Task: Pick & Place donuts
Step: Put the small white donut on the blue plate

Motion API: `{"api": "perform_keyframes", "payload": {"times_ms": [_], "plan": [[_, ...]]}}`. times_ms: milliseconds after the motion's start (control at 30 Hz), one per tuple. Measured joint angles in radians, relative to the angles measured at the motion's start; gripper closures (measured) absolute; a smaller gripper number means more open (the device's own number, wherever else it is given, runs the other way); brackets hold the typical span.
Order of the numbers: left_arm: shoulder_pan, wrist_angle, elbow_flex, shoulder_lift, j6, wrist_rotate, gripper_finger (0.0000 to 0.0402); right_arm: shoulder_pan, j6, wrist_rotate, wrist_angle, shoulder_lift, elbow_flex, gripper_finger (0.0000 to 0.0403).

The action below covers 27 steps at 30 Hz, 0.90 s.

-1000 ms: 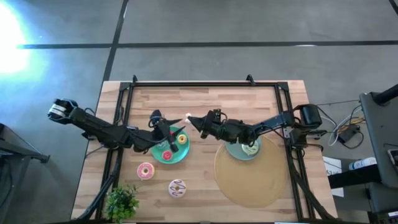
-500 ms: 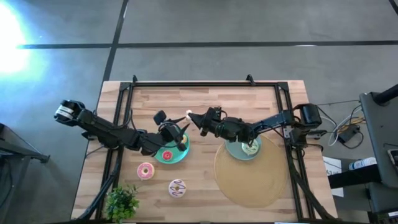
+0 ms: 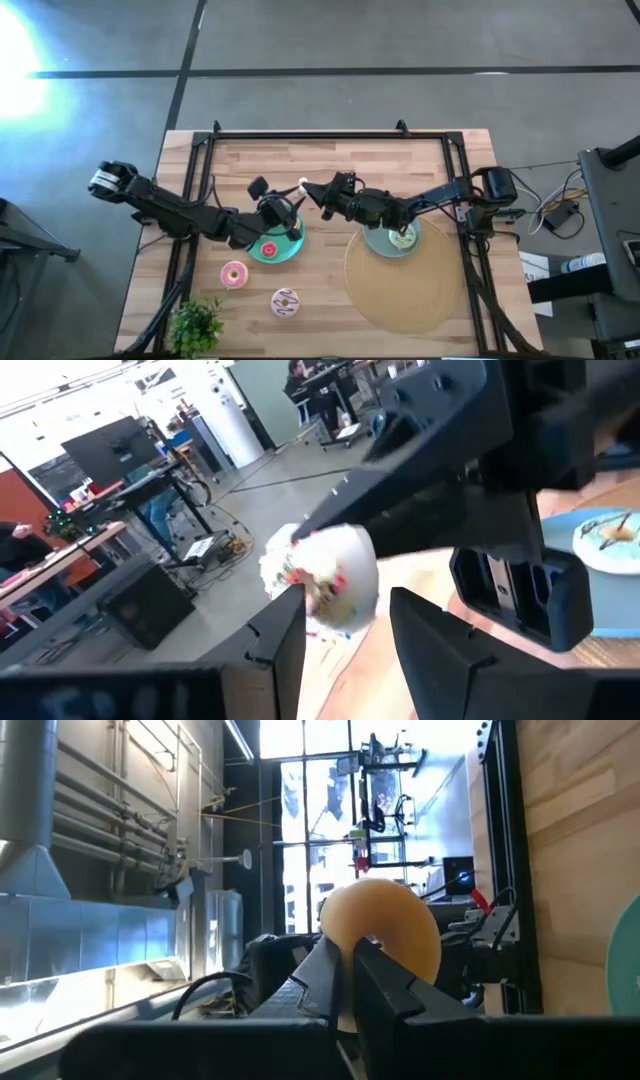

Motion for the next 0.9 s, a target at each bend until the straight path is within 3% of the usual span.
{"api": "perform_keyframes", "payload": {"times_ms": [600,900], "plan": [[0.032,-0.001,0.003,0.027,0.004,-0.062,0.0282,0.005,0.017,-0.034,-0.014,0.0,0.005,0.039],[0.032,-0.011,0.02,0.028,0.027,-0.043,0.0353,0.006,0.088,-0.036,-0.081,-0.005,0.007,0.039]]}}
